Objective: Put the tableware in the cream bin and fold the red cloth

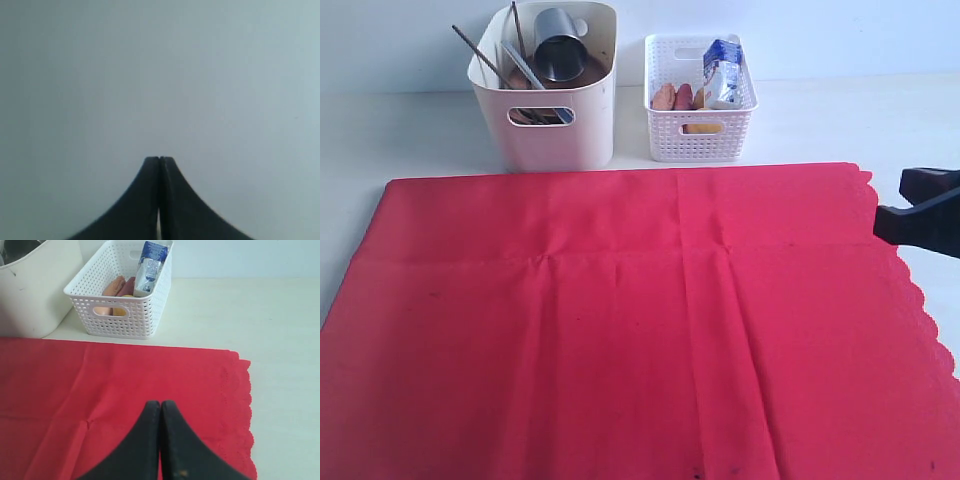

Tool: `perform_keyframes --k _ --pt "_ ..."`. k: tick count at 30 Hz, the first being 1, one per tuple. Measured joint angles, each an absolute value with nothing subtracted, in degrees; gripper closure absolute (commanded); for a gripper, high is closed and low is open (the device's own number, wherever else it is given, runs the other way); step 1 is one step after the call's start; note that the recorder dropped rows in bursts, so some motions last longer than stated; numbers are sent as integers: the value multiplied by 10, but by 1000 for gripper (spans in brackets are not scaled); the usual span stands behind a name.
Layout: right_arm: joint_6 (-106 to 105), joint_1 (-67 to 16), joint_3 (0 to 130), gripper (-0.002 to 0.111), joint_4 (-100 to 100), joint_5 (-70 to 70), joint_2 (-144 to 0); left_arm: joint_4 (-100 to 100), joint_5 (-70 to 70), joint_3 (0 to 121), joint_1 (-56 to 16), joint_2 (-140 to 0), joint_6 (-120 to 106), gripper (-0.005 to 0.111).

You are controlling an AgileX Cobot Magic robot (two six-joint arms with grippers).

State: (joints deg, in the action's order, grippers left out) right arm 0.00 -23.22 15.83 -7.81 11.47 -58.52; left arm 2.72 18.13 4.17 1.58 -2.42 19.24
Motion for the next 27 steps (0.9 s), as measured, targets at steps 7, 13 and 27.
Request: perform_keyframes --k 7,13,27 --pt "0 -232 158 108 -78 121 -585 -14 116 120 28 -238 141 107" --pt "0 -232 158 108 -78 121 -585 25 84 143 28 -467 139 99" --pt "4 -232 158 108 -78 121 -585 89 129 179 24 -823 137 27"
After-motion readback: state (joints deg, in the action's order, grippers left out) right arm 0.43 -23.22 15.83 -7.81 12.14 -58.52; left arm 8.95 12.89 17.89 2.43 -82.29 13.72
